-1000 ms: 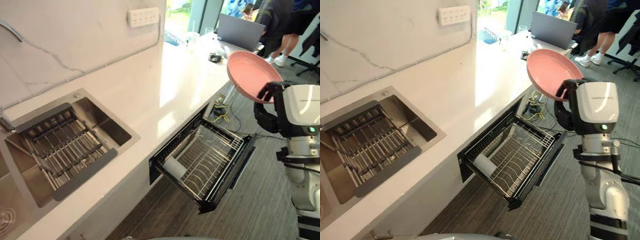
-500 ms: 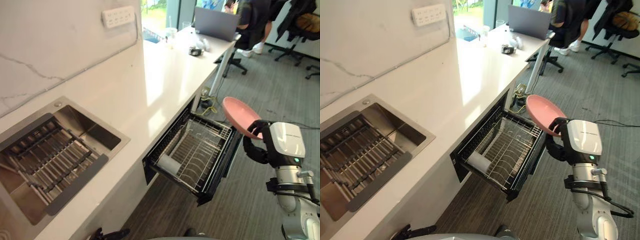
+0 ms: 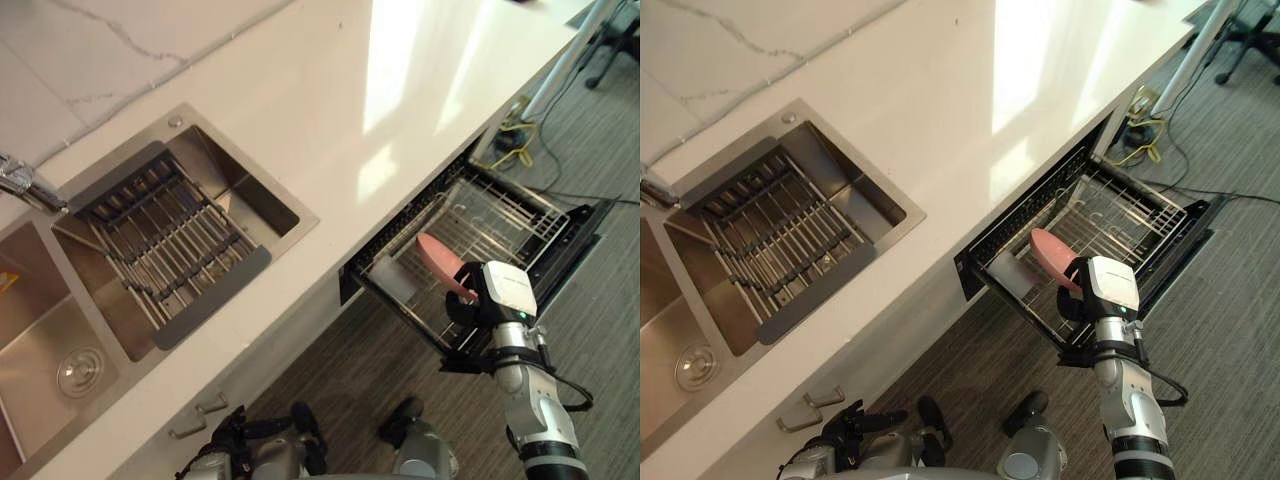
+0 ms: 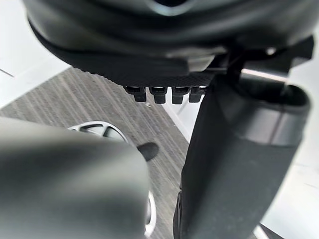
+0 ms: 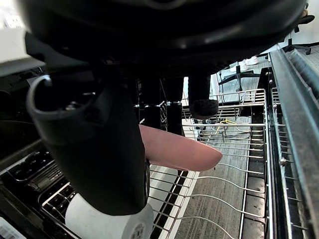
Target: Walk over to the sink, pick up the cup, carry it to the dishwasher, place the cup inside the dishwasher, then close the dishwasher door
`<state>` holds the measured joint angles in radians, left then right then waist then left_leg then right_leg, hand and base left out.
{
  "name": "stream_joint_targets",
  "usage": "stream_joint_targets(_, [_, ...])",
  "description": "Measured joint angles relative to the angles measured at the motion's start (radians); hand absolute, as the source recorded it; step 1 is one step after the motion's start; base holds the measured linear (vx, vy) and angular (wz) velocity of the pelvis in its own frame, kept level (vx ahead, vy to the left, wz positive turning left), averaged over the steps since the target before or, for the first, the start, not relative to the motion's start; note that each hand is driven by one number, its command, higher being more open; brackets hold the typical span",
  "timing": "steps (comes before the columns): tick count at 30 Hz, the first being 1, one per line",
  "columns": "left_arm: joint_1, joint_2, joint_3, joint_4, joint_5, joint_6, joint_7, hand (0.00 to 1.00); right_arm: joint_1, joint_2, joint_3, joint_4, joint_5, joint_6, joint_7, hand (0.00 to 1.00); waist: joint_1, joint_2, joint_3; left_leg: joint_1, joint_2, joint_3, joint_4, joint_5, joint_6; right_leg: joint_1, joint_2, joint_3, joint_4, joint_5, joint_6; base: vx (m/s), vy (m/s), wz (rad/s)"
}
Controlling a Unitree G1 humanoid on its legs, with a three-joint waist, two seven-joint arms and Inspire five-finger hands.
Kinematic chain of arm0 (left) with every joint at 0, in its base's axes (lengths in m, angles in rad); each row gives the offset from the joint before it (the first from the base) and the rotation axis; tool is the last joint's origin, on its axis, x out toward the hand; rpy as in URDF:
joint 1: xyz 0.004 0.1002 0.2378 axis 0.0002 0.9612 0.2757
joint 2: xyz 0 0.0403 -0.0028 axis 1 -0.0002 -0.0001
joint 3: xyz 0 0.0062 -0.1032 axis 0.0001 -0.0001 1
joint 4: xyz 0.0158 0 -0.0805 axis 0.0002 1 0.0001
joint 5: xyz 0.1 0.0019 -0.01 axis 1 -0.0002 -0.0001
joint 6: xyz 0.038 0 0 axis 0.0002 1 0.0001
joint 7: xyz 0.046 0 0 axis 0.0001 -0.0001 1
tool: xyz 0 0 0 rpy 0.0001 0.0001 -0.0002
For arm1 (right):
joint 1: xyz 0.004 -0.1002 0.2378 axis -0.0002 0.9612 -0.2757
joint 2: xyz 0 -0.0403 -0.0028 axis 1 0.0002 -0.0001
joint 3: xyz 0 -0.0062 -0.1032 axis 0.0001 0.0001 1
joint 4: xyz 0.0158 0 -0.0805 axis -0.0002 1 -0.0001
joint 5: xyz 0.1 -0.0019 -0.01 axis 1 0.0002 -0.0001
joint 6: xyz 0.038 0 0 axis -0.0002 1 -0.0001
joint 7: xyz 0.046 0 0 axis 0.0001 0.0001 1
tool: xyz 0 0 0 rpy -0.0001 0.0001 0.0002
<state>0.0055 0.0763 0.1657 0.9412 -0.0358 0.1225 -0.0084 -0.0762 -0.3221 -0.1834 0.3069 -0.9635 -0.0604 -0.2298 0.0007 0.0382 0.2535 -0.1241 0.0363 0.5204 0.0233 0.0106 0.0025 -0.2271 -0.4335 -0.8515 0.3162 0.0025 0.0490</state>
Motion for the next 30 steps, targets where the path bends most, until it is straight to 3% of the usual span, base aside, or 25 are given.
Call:
stream_joint_targets(7, [-0.044, 0.021, -0.045, 0.001, -0.035, -0.037, 0.0, 1.0, -0.182, -0.077, 0.002, 0.167, 0.048, 0.125, -0.088, 0.0, 0.017, 0.017, 0.07, -0.032, -0.023, -0.018, -0.017, 0.014, 0.011, -0.03, -0.028, -0.014, 0.018, 0.002, 0.002, 0.02, 0.009, 0.1])
stream_joint_targets(8, [-0.046, 0.026, -0.047, 0.002, -0.045, -0.041, 0.0, 1.0, -0.196, -0.084, 0.003, 0.179, 0.061, 0.134, -0.093, 1.0, 0.019, 0.018, 0.071, -0.036, -0.024, -0.018, -0.017, 0.014, 0.012, -0.034, -0.029, -0.014, 0.018, 0.002, 0.002, 0.05, -0.023, 0.07])
stream_joint_targets(12, [-0.064, 0.039, -0.058, 0.002, -0.05, -0.071, -0.002, 1.0, -0.268, -0.122, 0.001, 0.223, 0.153, 0.188, -0.123, 1.0, 0.035, 0.033, 0.091, -0.039, -0.024, -0.02, -0.021, 0.015, 0.012, -0.037, -0.028, -0.014, 0.018, 0.002, 0.002, 0.05, -0.036, 0.02])
stream_joint_targets(18, [-0.068, 0.039, -0.058, 0.003, -0.054, -0.084, -0.014, 1.0, -0.286, -0.127, 0.002, 0.227, 0.221, 0.191, -0.119, 1.0, 0.036, 0.034, 0.091, -0.018, -0.024, -0.031, -0.024, 0.015, 0.012, -0.008, -0.028, -0.014, 0.018, 0.002, 0.002, 0.06, -0.051, 0.05])
stream_joint_targets(21, [-0.067, 0.039, -0.058, 0.004, -0.049, -0.08, -0.014, 1.0, -0.261, -0.125, -0.004, 0.197, 0.274, 0.16, -0.098, 1.0, 0.037, 0.034, 0.091, 0.022, -0.022, -0.033, -0.037, 0.012, 0.008, 0.026, -0.022, -0.009, 0.015, 0.002, 0.002, 0.04, -0.058, -0.03])
stream_joint_targets(27, [-0.033, 0.039, -0.051, 0.003, 0.01, -0.032, -0.014, 1.0, -0.145, -0.091, -0.068, -0.085, 0.357, 0.063, -0.026, 1.0, 0.025, 0.034, 0.085, 0.096, -0.015, -0.016, -0.06, 0.004, -0.004, 0.087, 0.007, 0.006, -0.023, 0.003, 0.005, 0.02, -0.06, -0.11])
stream_joint_targets(30, [0.031, 0.032, 0.004, 0.005, 0.074, -0.028, -0.015, 1.0, -0.106, -0.075, -0.162, -0.152, 0.445, 0.041, -0.016, 1.0, 0.014, 0.033, 0.025, 0.137, -0.005, 0.001, -0.075, -0.003, -0.014, 0.118, 0.034, 0.02, -0.049, 0.005, 0.008, 0.07, -0.095, -0.18])
